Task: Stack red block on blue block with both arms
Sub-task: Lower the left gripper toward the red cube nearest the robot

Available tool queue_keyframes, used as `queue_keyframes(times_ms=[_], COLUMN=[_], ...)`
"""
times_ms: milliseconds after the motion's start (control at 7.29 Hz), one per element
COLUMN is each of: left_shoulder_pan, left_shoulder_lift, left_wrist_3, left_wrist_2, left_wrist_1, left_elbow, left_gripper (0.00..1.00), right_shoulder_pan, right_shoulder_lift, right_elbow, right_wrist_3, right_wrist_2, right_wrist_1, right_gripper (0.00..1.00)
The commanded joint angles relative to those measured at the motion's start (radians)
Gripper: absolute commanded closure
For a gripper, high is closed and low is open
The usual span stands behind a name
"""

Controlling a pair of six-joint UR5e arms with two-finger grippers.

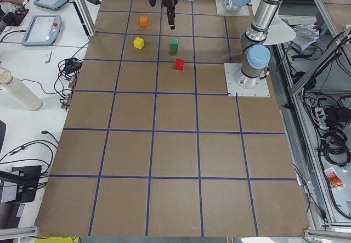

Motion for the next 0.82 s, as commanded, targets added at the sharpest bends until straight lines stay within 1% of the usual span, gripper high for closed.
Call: queue_keyframes(times_ms=[0, 137, 275, 412, 549, 686], left_shoulder_pan=[0.071, 0.095, 0.096, 0.096, 0.096, 0.096], left_shoulder_lift=[-0.059, -0.071, -0.097, -0.113, -0.131, -0.145], left_wrist_3=[0.116, 0.14, 0.122, 0.138, 0.14, 0.138], left_wrist_2=[-0.001, -0.002, -0.01, -0.01, -0.01, -0.01], left_wrist_1=[0.23, 0.342, 0.451, 0.586, 0.665, 0.688], left_elbow=[-0.185, -0.275, -0.361, -0.449, -0.501, -0.525], left_gripper=[0.0, 0.0, 0.0, 0.0, 0.0, 0.0], right_shoulder_pan=[0.002, 0.0, 0.0, 0.0, 0.0, 0.002], right_shoulder_lift=[0.001, 0.001, 0.001, 0.001, 0.001, 0.003], right_elbow=[0.0, 0.0, 0.0, 0.002, 0.002, 0.003], right_wrist_3=[0.0, 0.0, 0.0, 0.0, 0.0, 0.0], right_wrist_2=[-0.002, -0.002, -0.002, -0.002, -0.002, -0.002], right_wrist_1=[-0.002, 0.0, 0.0, 0.0, 0.001, 0.0], right_gripper=[0.0, 0.0, 0.0, 0.0, 0.0, 0.0])
